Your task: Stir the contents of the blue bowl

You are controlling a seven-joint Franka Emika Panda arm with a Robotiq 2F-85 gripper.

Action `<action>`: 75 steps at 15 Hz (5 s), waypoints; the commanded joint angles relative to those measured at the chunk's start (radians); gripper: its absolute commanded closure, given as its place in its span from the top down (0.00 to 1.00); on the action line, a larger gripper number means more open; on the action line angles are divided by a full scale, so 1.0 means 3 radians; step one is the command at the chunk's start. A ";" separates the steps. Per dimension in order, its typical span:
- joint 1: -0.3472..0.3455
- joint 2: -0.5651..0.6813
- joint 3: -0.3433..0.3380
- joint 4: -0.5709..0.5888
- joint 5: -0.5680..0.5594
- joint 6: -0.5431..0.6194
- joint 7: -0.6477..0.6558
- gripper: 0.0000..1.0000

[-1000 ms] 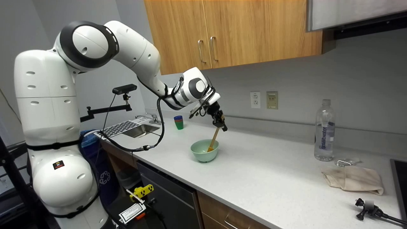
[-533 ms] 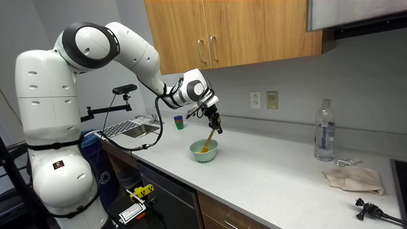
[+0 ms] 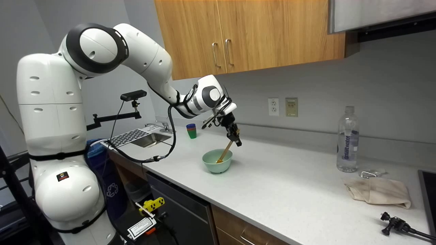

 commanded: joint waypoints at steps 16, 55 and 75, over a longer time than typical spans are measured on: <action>-0.0122 0.0046 0.0165 0.0041 0.0599 0.0280 0.0190 0.02; 0.0022 0.0183 -0.0109 0.0223 -0.0006 -0.0331 0.0137 0.02; -0.0138 0.0293 0.0215 0.0320 0.0879 -0.0402 -0.0495 0.02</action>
